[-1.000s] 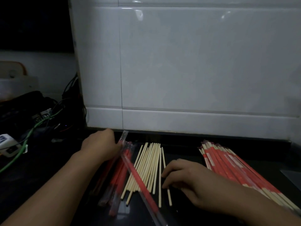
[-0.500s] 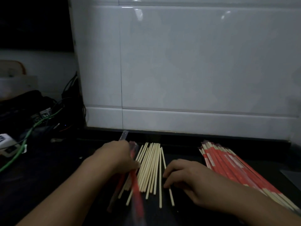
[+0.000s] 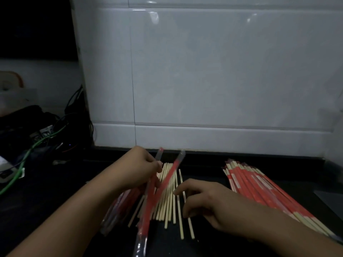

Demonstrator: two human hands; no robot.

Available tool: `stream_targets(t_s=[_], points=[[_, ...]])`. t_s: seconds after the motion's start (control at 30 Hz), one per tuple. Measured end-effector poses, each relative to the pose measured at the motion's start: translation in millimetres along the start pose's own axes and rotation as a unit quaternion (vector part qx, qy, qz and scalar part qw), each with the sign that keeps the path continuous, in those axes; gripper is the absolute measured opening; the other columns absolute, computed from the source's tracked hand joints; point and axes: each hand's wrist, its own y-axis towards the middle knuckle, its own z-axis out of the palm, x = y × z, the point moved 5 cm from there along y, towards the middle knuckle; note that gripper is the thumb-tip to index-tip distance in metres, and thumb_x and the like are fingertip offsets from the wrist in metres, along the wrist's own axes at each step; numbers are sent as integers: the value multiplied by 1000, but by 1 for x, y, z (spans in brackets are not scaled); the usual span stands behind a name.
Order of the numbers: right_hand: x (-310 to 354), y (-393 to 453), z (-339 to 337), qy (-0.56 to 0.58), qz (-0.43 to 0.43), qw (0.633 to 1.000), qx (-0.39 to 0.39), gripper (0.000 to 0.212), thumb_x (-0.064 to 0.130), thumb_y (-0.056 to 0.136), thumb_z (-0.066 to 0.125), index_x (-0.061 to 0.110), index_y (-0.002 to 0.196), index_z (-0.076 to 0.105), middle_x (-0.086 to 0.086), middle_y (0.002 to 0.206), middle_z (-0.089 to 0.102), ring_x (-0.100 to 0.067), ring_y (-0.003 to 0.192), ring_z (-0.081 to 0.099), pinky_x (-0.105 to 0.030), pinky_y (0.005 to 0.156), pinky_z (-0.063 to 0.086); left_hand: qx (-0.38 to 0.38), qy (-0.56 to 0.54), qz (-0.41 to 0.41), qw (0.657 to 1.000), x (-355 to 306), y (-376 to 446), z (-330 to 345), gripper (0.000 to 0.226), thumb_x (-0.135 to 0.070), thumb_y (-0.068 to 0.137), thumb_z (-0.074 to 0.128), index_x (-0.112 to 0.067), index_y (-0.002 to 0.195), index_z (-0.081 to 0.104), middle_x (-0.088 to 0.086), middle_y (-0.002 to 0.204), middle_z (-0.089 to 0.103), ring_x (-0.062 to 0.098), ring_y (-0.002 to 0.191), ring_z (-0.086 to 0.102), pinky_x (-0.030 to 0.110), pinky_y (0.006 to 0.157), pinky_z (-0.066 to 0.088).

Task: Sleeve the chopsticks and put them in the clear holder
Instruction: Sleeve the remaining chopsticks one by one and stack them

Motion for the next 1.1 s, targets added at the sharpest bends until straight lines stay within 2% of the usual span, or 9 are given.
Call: stream_targets(t_s=[0.07,0.17,0.23,0.33,0.53,0.77,0.87,1.0,1.1], points=[[2,-1,-3,17,5,1000,-13,16,13,92,60,21,98,72,14,125,55,7,109,52,-9,93,40,-1,49,-17,999,5,1,0,30,-30,100,55,-12,86,74,0,64,72,9,49,61,23,52,47],[4,-5,-3,24,31,999,-22,17,32,96,57,29,107,70,23,121,54,8,116,47,-17,100,41,-78,176,-25,981,11,5,-8,27,-30,97,57,-15,82,73,1,65,63,13,54,56,24,49,38],[7,-6,-1,17,30,999,-26,19,33,95,55,30,107,70,22,119,53,7,116,48,-18,100,41,-105,178,8,978,4,3,-9,29,-33,98,56,-23,73,67,-2,62,61,11,56,56,26,49,35],[9,-4,0,14,28,999,-35,19,28,94,54,27,105,70,17,117,55,4,114,49,-18,98,40,-46,90,91,991,-13,-4,1,27,-38,97,57,-29,75,68,-4,68,68,10,65,64,31,60,49],[8,-6,1,14,33,999,-33,20,26,94,55,25,107,70,14,116,57,1,114,47,-16,99,38,74,208,154,963,-26,-17,38,13,-38,92,64,-29,94,74,-17,79,63,-4,77,58,15,73,43],[8,-4,1,8,23,999,-40,17,24,92,56,25,102,70,13,115,59,-4,113,53,-26,98,42,83,216,121,965,-21,-13,43,14,-32,88,69,-26,94,80,-6,85,75,2,74,64,10,62,43],[9,-4,-1,20,26,999,-40,17,25,92,57,26,103,70,14,114,58,1,113,52,-22,98,42,70,174,84,979,-17,-10,37,13,-31,88,72,-22,89,81,-4,81,76,4,74,68,17,68,53],[9,-5,-2,7,22,999,-31,23,16,91,56,24,105,71,12,115,60,-1,110,52,-20,97,41,-45,80,9,996,-6,-3,-17,16,-21,83,76,-17,67,78,4,66,73,16,62,69,33,61,57],[5,-5,0,4,17,1000,-16,26,12,92,56,24,108,72,12,120,59,0,114,50,-16,100,39,-66,126,-66,988,24,2,-46,11,-14,78,75,-10,70,79,10,68,74,24,69,72,34,64,58]])
